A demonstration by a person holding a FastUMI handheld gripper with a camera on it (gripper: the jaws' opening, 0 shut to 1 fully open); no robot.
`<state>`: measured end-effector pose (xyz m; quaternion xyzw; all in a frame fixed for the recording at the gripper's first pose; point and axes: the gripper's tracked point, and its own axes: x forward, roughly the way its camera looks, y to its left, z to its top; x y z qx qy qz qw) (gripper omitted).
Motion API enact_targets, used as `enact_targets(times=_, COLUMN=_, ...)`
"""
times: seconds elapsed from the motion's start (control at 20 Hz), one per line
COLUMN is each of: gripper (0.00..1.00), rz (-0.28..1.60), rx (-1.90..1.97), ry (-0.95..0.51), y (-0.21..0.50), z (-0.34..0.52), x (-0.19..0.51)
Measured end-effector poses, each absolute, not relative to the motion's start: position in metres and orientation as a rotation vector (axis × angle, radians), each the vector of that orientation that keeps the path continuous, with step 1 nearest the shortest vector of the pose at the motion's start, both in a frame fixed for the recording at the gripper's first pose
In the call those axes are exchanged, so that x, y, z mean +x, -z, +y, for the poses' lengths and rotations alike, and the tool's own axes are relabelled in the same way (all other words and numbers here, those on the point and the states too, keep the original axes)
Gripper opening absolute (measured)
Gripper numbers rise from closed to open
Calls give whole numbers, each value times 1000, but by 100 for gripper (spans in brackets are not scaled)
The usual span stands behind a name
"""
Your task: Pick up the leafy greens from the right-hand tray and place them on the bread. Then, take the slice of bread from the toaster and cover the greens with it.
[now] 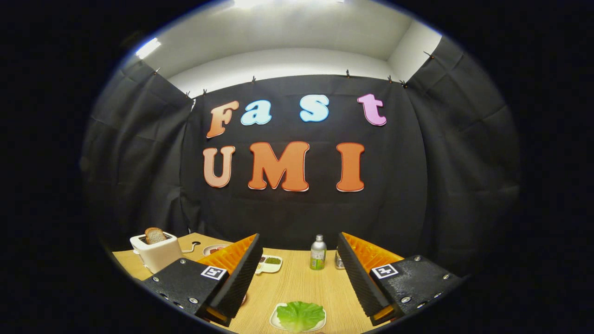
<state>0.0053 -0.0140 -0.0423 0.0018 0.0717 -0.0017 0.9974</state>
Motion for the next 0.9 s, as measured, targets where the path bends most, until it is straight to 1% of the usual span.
enact_targets(times=0.25, gripper=98, rz=341, rx=-13, ry=-5, y=102, z=-11, x=12)
enact_targets(times=0.65, gripper=98, rz=659, rx=21, ry=-110, y=183, z=11, x=7)
enact_targets(times=0.9, gripper=98, rz=853, rx=41, ry=-102, y=233, z=5, x=4)
